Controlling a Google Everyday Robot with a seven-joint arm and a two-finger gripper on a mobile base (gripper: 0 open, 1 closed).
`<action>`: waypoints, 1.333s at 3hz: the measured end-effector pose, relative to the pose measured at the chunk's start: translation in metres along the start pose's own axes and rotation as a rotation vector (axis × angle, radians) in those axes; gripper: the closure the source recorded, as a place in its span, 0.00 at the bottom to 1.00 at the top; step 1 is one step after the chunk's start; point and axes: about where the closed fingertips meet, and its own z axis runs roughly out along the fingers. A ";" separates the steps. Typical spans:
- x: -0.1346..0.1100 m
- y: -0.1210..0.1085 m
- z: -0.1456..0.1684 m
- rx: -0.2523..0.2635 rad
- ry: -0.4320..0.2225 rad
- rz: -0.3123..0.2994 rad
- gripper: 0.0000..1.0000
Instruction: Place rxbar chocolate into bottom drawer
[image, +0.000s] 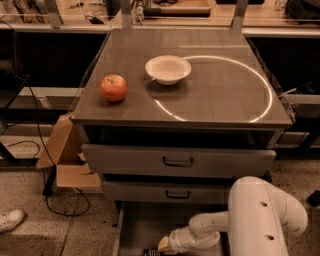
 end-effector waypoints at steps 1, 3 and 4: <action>0.000 0.000 0.000 0.000 0.000 0.000 0.59; 0.000 0.000 0.000 0.000 0.000 0.000 0.12; 0.000 0.000 0.000 0.000 0.000 0.000 0.00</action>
Offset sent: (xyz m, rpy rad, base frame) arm 0.0000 0.0000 0.0000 0.0000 0.0000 0.0000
